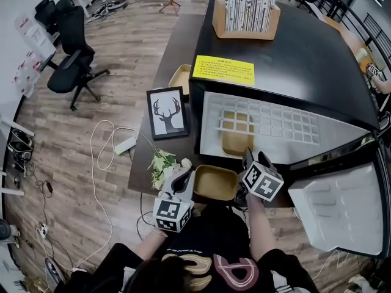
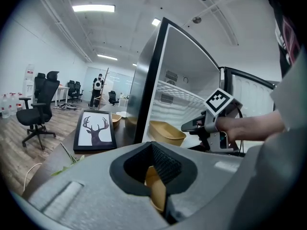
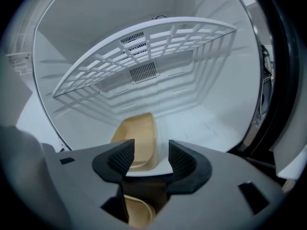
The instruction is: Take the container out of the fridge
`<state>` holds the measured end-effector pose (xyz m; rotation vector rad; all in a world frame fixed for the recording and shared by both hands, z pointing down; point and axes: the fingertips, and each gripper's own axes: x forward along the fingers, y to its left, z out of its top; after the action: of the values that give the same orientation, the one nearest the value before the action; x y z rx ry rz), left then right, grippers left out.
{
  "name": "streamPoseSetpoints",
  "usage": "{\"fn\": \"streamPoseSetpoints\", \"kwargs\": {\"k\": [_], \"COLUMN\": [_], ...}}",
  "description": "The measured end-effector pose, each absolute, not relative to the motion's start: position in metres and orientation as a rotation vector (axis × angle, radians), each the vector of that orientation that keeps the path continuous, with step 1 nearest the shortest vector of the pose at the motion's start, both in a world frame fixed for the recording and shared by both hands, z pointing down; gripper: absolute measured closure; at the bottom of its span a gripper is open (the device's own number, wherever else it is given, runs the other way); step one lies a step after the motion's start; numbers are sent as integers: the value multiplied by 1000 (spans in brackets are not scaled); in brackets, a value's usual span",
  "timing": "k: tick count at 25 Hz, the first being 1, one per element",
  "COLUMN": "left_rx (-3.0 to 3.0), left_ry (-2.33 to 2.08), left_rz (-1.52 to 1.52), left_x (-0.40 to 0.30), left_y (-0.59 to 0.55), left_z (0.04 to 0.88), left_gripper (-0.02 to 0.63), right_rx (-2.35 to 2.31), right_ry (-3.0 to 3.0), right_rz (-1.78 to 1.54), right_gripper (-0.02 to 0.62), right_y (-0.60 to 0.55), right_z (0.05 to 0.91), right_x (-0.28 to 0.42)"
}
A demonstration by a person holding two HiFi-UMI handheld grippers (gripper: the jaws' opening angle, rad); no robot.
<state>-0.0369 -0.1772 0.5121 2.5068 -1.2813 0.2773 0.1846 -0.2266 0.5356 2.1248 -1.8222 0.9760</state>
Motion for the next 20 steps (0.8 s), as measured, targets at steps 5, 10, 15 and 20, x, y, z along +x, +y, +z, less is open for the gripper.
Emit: {"fn": "streamPoseSetpoints", "kwargs": {"k": [5, 10, 15, 20], "left_rx": [2481, 2450, 2426, 2412], "left_ry": [-1327, -1360, -1382, -1394], "left_rz": [282, 290, 297, 298], "left_x": [-43, -47, -49, -48], "left_y": [-182, -184, -185, -185], "left_z": [512, 514, 518, 520], "left_gripper": [597, 597, 597, 597], "right_rx": [2090, 2051, 2013, 1989], "right_ry": [-1815, -1796, -1781, -1757], "right_rz": [975, 994, 1011, 1027], "right_gripper": [380, 394, 416, 434], "right_y": [-244, -255, -265, -268], "right_z": [541, 551, 561, 569], "right_x": [188, 193, 194, 196]}}
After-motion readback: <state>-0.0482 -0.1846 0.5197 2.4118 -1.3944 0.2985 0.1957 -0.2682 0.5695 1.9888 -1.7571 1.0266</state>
